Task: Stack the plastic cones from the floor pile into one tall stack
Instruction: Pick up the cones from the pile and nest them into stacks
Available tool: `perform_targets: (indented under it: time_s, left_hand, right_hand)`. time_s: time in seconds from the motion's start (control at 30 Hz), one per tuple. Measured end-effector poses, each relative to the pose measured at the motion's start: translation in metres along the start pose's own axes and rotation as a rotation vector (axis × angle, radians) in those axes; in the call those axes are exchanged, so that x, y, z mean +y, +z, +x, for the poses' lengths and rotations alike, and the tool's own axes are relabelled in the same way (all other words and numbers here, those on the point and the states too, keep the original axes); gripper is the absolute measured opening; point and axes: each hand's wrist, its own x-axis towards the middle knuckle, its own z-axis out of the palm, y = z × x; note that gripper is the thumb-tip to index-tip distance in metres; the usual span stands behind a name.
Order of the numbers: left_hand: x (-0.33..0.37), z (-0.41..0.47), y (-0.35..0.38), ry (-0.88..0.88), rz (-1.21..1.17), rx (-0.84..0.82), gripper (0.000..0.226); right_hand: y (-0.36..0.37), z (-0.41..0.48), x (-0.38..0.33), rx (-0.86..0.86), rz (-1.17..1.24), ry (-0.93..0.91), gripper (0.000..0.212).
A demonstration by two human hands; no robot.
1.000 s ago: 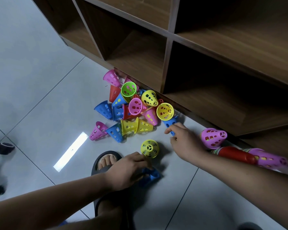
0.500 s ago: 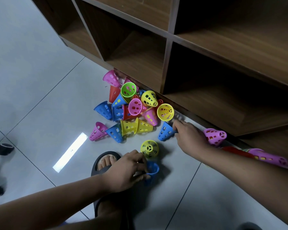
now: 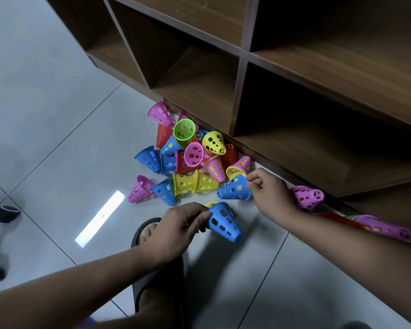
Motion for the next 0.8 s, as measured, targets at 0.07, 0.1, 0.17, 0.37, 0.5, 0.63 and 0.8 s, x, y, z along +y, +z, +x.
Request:
perform_targets:
  time_s: [0.07, 0.1, 0.17, 0.37, 0.5, 0.63, 0.8]
  left_hand:
    - [-0.002, 0.005, 0.001, -0.104, -0.086, 0.058, 0.026]
    - [-0.004, 0.008, 0.001, -0.142, -0.106, 0.082, 0.027]
    - [-0.009, 0.012, 0.002, -0.194, -0.109, 0.107, 0.028]
    - [-0.022, 0.021, 0.007, -0.295, -0.062, 0.135, 0.031]
    - [-0.027, 0.028, 0.011, -0.353, 0.01, 0.162, 0.034]
    - [-0.031, 0.033, 0.015, -0.395, 0.024, 0.124, 0.03]
    - [-0.034, 0.034, 0.011, -0.398, 0.038, 0.11, 0.024]
  right_hand:
    - [0.001, 0.002, -0.003, -0.024, 0.148, 0.073, 0.016]
    - [0.001, 0.001, -0.006, -0.04, 0.232, 0.119, 0.023]
    - [0.0, 0.0, -0.008, -0.058, 0.339, 0.208, 0.034]
    - [0.003, -0.014, -0.02, -0.206, 0.484, 0.223, 0.039]
    - [0.006, -0.031, -0.033, -0.306, 0.525, 0.134, 0.049]
    - [0.009, -0.037, -0.036, -0.342, 0.437, 0.037, 0.055]
    - [0.024, -0.028, -0.022, -0.295, 0.267, 0.039, 0.025]
